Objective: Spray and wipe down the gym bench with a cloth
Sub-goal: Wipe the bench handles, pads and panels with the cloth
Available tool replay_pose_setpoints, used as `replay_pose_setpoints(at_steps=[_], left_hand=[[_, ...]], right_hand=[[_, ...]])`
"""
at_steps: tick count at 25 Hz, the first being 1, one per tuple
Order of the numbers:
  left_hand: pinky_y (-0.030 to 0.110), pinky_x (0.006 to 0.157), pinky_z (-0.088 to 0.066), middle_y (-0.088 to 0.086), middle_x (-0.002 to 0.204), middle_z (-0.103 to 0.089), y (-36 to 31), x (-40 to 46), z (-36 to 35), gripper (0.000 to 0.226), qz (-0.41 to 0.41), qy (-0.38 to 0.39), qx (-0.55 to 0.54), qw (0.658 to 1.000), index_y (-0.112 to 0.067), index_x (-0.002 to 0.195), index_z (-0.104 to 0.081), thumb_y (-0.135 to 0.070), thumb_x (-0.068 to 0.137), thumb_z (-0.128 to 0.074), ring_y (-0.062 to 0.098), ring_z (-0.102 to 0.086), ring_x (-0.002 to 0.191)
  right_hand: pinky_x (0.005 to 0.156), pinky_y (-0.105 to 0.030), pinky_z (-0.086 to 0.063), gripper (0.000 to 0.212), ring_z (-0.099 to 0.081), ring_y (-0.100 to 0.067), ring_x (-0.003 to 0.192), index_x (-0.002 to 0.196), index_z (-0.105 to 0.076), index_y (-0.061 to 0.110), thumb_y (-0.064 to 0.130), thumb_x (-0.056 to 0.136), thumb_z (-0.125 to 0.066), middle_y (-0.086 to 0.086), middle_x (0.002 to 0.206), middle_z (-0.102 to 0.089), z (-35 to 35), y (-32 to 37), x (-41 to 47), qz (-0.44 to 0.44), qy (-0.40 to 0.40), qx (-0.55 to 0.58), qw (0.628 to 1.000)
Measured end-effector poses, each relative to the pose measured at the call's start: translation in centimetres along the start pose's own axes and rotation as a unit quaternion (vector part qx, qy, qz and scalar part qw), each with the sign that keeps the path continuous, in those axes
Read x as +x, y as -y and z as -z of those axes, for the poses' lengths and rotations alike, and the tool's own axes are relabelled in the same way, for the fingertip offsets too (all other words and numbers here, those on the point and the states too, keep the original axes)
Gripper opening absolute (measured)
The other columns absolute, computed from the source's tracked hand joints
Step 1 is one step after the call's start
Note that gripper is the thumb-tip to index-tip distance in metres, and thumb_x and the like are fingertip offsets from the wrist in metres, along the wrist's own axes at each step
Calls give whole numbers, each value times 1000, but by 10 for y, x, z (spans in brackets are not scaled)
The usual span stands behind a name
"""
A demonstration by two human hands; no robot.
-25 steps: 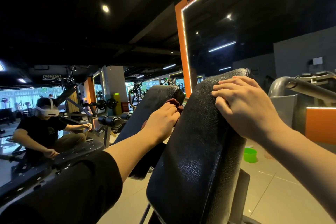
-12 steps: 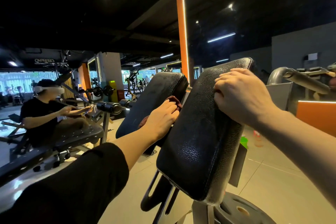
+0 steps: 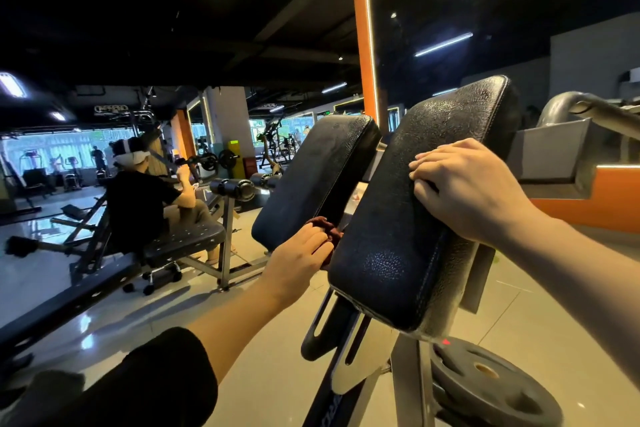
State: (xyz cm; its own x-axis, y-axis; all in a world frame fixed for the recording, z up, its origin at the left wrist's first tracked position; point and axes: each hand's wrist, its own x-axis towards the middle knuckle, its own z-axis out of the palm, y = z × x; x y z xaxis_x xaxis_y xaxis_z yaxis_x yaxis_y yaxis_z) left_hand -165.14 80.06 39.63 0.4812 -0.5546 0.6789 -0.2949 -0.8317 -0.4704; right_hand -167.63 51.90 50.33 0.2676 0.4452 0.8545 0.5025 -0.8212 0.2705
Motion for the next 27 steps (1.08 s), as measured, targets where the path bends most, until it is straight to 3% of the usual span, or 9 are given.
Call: replay_pose_setpoints(at_steps=[4, 8, 12, 18, 22, 27], left_hand=[[35, 101, -34, 5, 114, -69, 5, -17, 4, 50, -36, 23, 14, 999, -12, 113, -69, -11, 66, -85, 24, -66, 107], [34, 107, -30, 10, 122, -65, 16, 30, 3, 50, -68, 17, 41, 997, -9, 118, -65, -14, 71, -82, 26, -61, 115], [35, 104, -30, 10, 121, -66, 13, 46, 0, 48, -18, 25, 37, 999, -9, 114, -68, -14, 69, -85, 27, -61, 116], [35, 100, -32, 8, 117, -68, 18, 14, 8, 55, -79, 44, 30, 995, -11, 112, -70, -16, 61, -89, 26, -64, 112], [32, 100, -30, 10, 121, -66, 25, 48, 12, 58, -100, 63, 50, 992, -11, 113, -69, -19, 60, -90, 27, -62, 115], [34, 104, -32, 17, 121, -65, 32, 117, 12, 41, -93, 28, 55, 994, -6, 109, -70, -3, 69, -80, 31, -60, 117]], right_hand=[[84, -38, -39, 49, -70, -22, 89, 71, -73, 13, 33, 83, -31, -5, 83, -74, -1, 0, 2, -1, 0, -13, 1000], [82, -38, -37, 49, -69, -23, 88, 70, -73, 13, 33, 84, -30, -5, 83, -74, -1, 0, 2, 6, -1, -15, 1000], [84, -37, -39, 49, -69, -22, 91, 73, -73, 13, 34, 86, -30, -3, 85, -74, 0, -2, 1, 13, -3, 0, 1000], [85, -37, -39, 51, -69, -22, 91, 74, -73, 14, 34, 86, -29, -3, 86, -74, 0, -2, 1, 13, -5, 4, 1000], [85, -39, -39, 52, -68, -22, 91, 75, -73, 14, 34, 88, -28, -3, 86, -73, 4, -4, -1, 31, 10, 10, 999], [85, -36, -43, 52, -68, -16, 89, 79, -75, 18, 38, 90, -29, 3, 88, -74, 16, -11, 4, 66, 45, 24, 996]])
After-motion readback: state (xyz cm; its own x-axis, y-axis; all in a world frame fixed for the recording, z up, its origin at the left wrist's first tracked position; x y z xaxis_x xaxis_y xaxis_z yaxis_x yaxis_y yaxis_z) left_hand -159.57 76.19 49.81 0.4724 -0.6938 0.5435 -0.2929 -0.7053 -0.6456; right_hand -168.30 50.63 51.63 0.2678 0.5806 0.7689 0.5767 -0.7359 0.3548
